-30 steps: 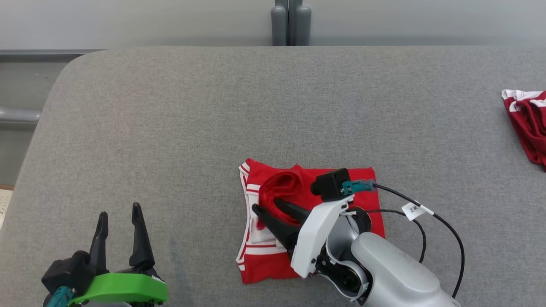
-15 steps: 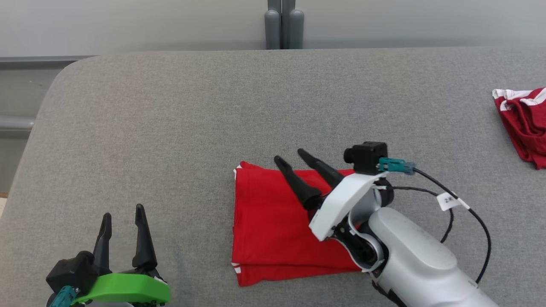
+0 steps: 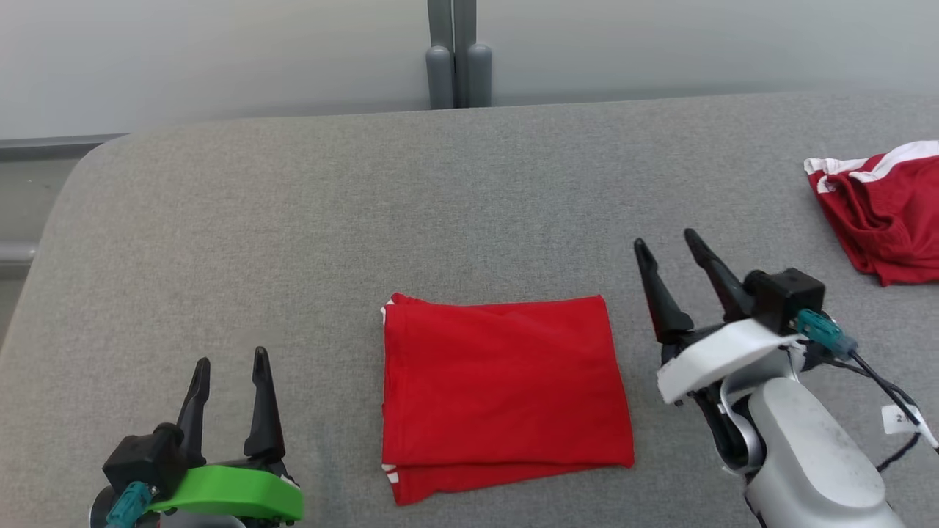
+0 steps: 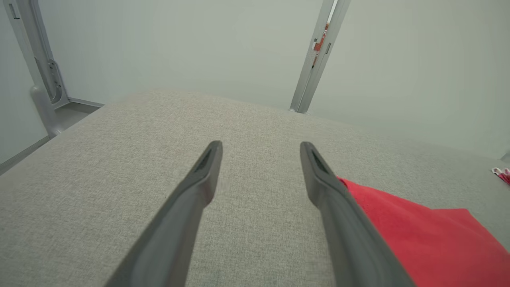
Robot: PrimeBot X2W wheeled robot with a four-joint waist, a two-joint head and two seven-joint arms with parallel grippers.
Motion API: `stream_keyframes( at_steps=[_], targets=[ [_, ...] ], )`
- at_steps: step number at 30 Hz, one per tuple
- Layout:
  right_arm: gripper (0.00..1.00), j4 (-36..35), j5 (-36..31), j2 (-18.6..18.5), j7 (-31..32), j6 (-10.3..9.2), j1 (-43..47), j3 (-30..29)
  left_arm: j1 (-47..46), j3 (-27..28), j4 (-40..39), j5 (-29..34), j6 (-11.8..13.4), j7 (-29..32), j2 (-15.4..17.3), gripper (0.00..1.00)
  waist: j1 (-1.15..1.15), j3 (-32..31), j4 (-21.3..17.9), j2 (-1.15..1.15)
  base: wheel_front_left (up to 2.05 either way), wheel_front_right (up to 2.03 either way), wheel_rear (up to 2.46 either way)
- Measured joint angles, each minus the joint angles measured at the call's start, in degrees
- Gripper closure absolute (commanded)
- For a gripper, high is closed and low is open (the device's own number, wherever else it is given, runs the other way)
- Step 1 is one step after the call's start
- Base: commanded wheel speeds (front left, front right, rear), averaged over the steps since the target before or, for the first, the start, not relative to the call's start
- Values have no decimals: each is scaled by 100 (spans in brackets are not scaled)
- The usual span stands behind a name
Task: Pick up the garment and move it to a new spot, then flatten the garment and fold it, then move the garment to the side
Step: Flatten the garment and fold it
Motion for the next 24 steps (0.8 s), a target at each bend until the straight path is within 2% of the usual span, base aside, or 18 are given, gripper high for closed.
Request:
stream_keyframes(
  at_steps=[4,9,14,24],
  targets=[
    [0,-711,-753,185,-7,1,510,-645,-1,24,114,41,-16,-7,-38,0,0,-68,-116,0,0,0,0],
    [0,-1128,-1038,463,-7,0,1221,-1091,81,149,214,148,-24,-26,-77,0,0,-156,-252,0,0,0,0],
    [0,-1233,-1040,560,-7,0,1463,-1248,264,375,148,324,-49,-34,-196,0,0,-211,-346,0,0,0,0],
    [0,-1250,-1042,606,-8,0,1523,-1294,388,655,163,637,-287,-34,-415,0,0,-255,-325,0,0,0,0]
  ],
)
